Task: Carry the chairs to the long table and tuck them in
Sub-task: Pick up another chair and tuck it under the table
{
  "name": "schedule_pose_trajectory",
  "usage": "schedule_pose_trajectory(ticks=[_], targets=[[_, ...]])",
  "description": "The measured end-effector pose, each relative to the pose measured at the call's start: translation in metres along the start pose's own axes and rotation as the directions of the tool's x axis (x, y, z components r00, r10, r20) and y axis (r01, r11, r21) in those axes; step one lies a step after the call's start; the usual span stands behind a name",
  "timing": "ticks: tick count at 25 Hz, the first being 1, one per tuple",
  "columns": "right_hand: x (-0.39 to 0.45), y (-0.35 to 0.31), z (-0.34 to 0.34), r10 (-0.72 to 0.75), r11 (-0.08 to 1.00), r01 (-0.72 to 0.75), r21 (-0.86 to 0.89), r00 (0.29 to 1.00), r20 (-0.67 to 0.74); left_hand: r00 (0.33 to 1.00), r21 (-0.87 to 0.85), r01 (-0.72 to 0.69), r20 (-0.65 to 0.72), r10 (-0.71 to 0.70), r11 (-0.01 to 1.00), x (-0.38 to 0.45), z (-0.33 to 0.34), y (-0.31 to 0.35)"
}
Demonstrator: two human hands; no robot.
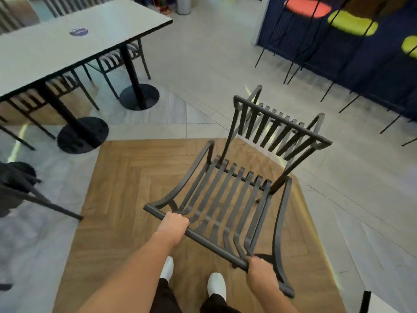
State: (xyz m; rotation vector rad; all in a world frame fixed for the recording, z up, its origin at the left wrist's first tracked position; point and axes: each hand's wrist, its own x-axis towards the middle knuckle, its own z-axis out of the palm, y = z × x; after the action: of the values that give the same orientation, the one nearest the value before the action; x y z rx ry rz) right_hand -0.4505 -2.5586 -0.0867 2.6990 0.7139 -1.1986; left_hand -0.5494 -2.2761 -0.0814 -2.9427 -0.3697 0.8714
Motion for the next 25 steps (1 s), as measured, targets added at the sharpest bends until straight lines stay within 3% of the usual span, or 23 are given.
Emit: schedule_pose_trajectory(ticks=[6,14,19,25], targets=[[0.015,0.001,-0.032,-0.190,0.962,0.190,-0.194,0.982,0.017,0.965,-0.165,0.260,0.069,-0.251,0.952,-0.051,0.033,0.020],[0.047,-0.064,-0.059,-0.382,0.847,0.364,-0.388,0.924,0.034,0.833,-0.344,0.553,0.209,-0.512,0.759,-0.103,0.063,0.010],[0.080,-0.142,-0.087,-0.465,0.749,0.448,-0.488,0.880,0.095,0.764,-0.402,0.644,0.292,-0.576,0.651,-0.107,0.070,-0.042],[0.133,-0.252,-0.129,-0.523,0.681,0.512,-0.524,0.840,0.141,0.716,-0.414,0.694,0.316,-0.622,0.589,-0.089,0.071,-0.133]])
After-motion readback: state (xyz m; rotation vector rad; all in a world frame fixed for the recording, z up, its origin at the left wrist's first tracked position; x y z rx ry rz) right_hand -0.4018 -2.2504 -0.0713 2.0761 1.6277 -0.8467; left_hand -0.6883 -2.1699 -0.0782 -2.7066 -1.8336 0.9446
